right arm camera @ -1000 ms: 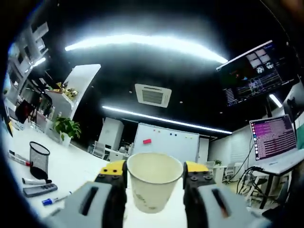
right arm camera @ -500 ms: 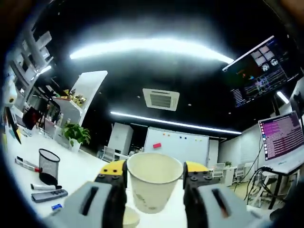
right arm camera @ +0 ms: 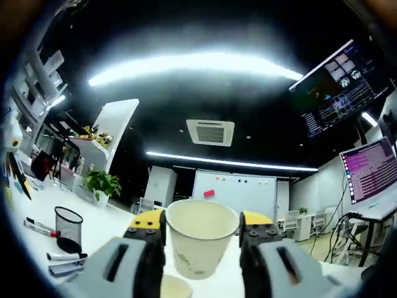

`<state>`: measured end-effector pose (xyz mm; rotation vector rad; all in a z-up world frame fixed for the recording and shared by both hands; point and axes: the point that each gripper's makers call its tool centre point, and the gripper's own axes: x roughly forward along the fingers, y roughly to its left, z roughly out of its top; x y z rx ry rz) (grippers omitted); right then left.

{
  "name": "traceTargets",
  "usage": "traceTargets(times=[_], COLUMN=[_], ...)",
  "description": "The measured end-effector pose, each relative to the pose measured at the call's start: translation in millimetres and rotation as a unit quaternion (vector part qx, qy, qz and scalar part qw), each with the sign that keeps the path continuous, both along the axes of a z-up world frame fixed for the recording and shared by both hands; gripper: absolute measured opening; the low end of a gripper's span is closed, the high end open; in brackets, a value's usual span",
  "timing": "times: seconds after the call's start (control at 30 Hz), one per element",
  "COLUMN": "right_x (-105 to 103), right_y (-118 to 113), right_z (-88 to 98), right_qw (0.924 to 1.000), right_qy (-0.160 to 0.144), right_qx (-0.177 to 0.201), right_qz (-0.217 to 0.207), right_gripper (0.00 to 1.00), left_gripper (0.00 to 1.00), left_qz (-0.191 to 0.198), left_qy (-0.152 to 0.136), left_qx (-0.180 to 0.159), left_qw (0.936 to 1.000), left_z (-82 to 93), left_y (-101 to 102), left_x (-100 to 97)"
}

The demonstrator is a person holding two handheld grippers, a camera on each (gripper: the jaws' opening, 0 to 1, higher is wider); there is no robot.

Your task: Place the scattered laser pointers and whiteboard markers into the pen holder and stack the scattered paper cups together

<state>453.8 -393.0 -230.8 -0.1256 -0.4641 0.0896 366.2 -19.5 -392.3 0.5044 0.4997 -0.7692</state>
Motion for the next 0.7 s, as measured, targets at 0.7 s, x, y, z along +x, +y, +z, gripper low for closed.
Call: traceTargets(times=[0.7], right_x=[1.0], right_y=[20.9], right_z=[-2.2], right_qw=[0.9991], right_qy=[0.005], right_qx=[-0.002], right_qz=[0.042], right_gripper=[0.47], left_gripper=[0.63], left_qz=[0.0], left_qy=[0.001], left_qx=[0.005], left_qw=[1.0], left_z=[-0.1], left_y=[0.4], left_x=[-0.8])
